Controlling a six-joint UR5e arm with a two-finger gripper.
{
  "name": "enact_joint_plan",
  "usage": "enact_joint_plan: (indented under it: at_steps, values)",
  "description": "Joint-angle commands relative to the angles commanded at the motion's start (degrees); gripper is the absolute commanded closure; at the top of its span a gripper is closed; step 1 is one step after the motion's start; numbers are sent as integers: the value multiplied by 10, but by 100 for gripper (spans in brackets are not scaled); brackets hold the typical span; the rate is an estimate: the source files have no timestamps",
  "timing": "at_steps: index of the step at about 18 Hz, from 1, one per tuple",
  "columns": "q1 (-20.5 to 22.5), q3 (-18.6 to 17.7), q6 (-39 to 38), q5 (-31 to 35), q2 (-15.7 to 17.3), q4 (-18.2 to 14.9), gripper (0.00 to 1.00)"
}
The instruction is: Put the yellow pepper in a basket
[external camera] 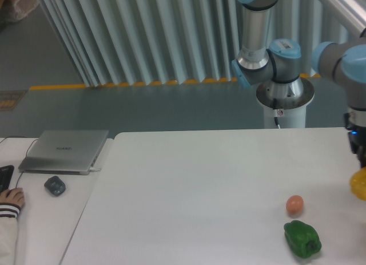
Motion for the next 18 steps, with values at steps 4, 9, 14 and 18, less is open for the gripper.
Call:
enact_joint_plan:
  at_steps: [4, 9, 14, 18]
  values:
    - [28, 4, -3, -1, -22, 6, 73]
    - [61, 4, 5, -2, -48, 25, 67]
    - [84, 6, 2, -12, -61, 39, 46]
    - [84, 5, -1, -12, -63, 42, 0]
